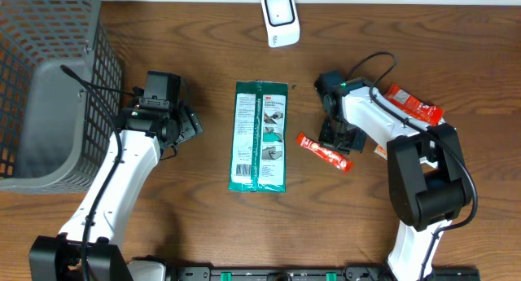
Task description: Scan the item barcode
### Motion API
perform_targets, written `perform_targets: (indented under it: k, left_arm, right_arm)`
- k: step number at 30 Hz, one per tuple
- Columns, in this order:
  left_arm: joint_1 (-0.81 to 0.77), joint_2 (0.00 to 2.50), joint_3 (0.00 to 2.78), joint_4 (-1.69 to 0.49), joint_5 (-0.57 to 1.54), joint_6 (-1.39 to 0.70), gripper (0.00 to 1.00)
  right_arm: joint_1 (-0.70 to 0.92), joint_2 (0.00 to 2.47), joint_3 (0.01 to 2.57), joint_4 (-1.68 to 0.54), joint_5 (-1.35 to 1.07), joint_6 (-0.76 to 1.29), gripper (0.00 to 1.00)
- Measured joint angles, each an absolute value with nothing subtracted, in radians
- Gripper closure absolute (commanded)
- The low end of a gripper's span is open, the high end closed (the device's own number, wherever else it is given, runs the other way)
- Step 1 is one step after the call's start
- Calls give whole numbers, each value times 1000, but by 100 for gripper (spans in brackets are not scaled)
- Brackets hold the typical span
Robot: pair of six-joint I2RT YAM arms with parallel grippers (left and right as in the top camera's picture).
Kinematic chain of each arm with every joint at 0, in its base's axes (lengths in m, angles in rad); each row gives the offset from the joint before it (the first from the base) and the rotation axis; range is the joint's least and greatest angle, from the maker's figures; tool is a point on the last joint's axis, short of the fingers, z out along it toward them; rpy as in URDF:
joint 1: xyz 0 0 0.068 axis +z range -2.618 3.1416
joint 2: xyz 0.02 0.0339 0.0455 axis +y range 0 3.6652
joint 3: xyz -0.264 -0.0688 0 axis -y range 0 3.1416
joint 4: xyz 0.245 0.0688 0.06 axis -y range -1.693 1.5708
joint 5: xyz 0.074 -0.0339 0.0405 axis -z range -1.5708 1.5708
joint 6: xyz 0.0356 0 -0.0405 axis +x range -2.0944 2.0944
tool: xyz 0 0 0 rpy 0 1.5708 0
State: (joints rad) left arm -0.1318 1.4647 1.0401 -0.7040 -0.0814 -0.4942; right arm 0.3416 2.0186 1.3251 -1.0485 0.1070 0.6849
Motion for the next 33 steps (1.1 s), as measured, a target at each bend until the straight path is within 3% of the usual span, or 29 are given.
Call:
perform_targets:
  k: [15, 18, 19, 21, 31, 32, 33]
  left_arm:
    - [-132, 1465, 1040, -704, -81, -494, 11]
    - [-132, 1465, 1040, -704, -81, -494, 11]
    - [-132, 1465, 1040, -704, -81, -494, 11]
    - [-132, 1465, 1040, -704, -81, -494, 11]
    - [-132, 1465, 1040, -704, -81, -494, 11]
    - [-132, 1465, 1040, -704, -81, -494, 11]
    - [-132, 1465, 1040, -704, -81, -494, 11]
  right_arm:
    - [339, 2019, 1341, -1189, -121, 441, 97]
    - [339, 2019, 1399, -1261, -115, 413, 83]
    - [339, 2019, 1429, -1287, -116, 387, 60]
    - [339, 2018, 1449, -1307, -116, 373, 44]
    - [377, 2018, 1462, -1280, -102, 261, 39]
    - [385, 2018, 1462, -1270, -101, 254, 36]
    - [390, 2018, 1462, -1262, -100, 248, 25]
